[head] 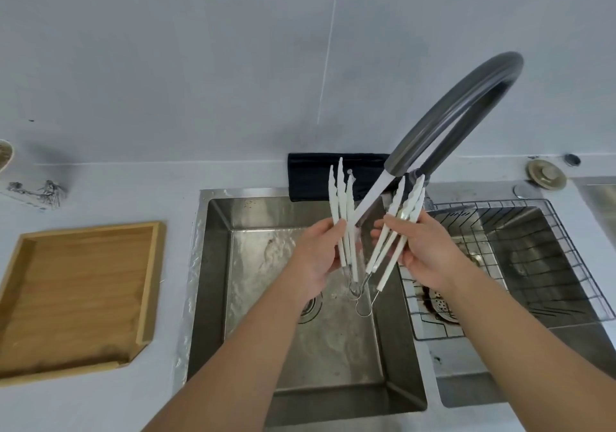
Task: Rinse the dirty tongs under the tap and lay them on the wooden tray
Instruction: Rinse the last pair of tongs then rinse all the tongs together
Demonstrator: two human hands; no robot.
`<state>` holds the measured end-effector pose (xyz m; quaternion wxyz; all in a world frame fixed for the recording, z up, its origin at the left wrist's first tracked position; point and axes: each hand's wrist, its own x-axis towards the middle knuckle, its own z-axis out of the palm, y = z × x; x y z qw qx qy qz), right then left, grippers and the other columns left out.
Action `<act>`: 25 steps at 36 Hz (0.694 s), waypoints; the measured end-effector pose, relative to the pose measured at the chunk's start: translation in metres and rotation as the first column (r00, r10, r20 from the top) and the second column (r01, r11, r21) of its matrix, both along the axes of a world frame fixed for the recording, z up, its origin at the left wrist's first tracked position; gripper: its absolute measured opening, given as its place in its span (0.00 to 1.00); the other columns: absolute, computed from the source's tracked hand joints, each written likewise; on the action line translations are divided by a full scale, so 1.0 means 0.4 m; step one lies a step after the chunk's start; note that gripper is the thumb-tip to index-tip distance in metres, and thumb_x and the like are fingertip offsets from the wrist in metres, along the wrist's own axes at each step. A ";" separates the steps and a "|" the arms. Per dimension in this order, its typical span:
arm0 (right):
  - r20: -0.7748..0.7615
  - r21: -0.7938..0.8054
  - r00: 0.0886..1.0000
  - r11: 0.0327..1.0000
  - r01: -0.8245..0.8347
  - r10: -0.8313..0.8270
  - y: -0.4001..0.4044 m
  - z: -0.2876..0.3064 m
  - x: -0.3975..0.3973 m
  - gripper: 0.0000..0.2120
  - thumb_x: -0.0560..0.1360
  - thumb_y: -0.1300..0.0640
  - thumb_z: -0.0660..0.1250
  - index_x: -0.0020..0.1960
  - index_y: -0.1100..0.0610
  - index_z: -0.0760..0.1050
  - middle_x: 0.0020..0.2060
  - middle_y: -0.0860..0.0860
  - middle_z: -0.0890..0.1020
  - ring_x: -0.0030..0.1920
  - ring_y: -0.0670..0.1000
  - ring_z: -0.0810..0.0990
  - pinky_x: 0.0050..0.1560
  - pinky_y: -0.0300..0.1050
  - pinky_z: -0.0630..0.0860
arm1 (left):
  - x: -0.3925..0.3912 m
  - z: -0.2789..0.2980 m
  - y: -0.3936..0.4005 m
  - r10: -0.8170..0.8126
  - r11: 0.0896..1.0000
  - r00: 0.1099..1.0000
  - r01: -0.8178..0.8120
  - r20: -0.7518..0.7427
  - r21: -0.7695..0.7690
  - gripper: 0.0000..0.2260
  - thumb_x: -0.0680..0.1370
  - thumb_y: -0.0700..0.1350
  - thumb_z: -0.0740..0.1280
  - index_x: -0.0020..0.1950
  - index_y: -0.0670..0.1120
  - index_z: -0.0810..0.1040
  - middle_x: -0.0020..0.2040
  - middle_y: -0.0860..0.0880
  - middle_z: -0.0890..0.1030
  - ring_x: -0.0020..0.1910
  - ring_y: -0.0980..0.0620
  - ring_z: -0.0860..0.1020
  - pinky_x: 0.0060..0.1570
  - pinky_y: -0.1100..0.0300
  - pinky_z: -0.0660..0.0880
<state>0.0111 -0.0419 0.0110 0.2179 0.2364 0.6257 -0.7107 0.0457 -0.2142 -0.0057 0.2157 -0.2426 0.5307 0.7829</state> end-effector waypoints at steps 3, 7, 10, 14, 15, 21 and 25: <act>0.029 0.016 0.999 1.000 0.013 -0.014 0.012 -0.003 0.019 0.13 0.79 0.63 0.67 0.63 0.64 0.74 0.49 0.60 0.82 0.45 0.56 0.85 0.51 0.55 0.84 | 0.012 0.004 0.009 -0.012 1.000 1.000 0.012 -0.002 -0.003 0.09 0.84 0.44 0.62 0.55 0.44 0.82 0.51 0.41 0.84 0.48 0.45 0.83 0.44 0.55 0.81; 0.061 0.027 0.998 0.999 0.019 -0.021 0.026 -0.006 0.046 0.16 0.79 0.62 0.68 0.64 0.67 0.74 0.48 0.62 0.82 0.46 0.59 0.84 0.55 0.61 0.82 | 0.030 0.010 0.022 -0.030 0.999 1.000 0.030 0.007 0.016 0.10 0.83 0.43 0.63 0.61 0.43 0.80 0.52 0.44 0.86 0.46 0.48 0.83 0.38 0.60 0.81; 0.074 0.016 0.996 0.999 0.039 -0.040 0.033 -0.009 0.066 0.13 0.79 0.62 0.68 0.62 0.65 0.75 0.47 0.61 0.83 0.44 0.56 0.85 0.55 0.59 0.81 | 0.048 0.012 0.030 -0.047 0.999 0.999 0.047 0.011 0.013 0.09 0.82 0.41 0.64 0.61 0.44 0.79 0.48 0.46 0.85 0.41 0.51 0.83 0.41 0.57 0.81; 0.115 0.010 0.992 0.999 0.045 -0.046 0.031 -0.015 0.093 0.10 0.79 0.62 0.68 0.59 0.63 0.76 0.46 0.60 0.84 0.43 0.56 0.85 0.46 0.53 0.85 | 0.082 0.005 0.031 -0.075 0.997 0.997 0.075 0.028 -0.013 0.05 0.81 0.39 0.66 0.56 0.44 0.79 0.47 0.46 0.84 0.40 0.51 0.84 0.44 0.52 0.82; 0.129 0.009 0.991 0.999 0.044 -0.045 0.029 -0.018 0.101 0.09 0.79 0.62 0.68 0.59 0.63 0.76 0.46 0.60 0.84 0.43 0.55 0.85 0.44 0.51 0.85 | 0.092 0.004 0.029 -0.078 0.997 0.996 0.079 0.032 -0.016 0.04 0.81 0.39 0.67 0.54 0.44 0.80 0.47 0.45 0.84 0.41 0.50 0.84 0.44 0.51 0.82; 0.179 0.002 0.984 1.000 0.005 -0.005 0.014 -0.029 0.148 0.09 0.80 0.61 0.67 0.59 0.63 0.76 0.47 0.61 0.83 0.40 0.55 0.85 0.35 0.47 0.83 | 0.145 -0.008 0.011 -0.080 0.996 0.995 0.081 0.056 -0.028 0.06 0.79 0.38 0.69 0.55 0.44 0.80 0.47 0.44 0.85 0.42 0.48 0.85 0.44 0.51 0.84; 0.193 0.005 0.981 1.000 -0.022 0.021 0.000 -0.035 0.173 0.11 0.80 0.62 0.67 0.60 0.64 0.75 0.48 0.62 0.83 0.42 0.57 0.85 0.35 0.48 0.83 | 0.178 -0.018 0.003 -0.084 0.994 0.993 0.090 0.077 -0.070 0.06 0.79 0.38 0.68 0.56 0.45 0.79 0.50 0.44 0.85 0.43 0.49 0.85 0.42 0.56 0.82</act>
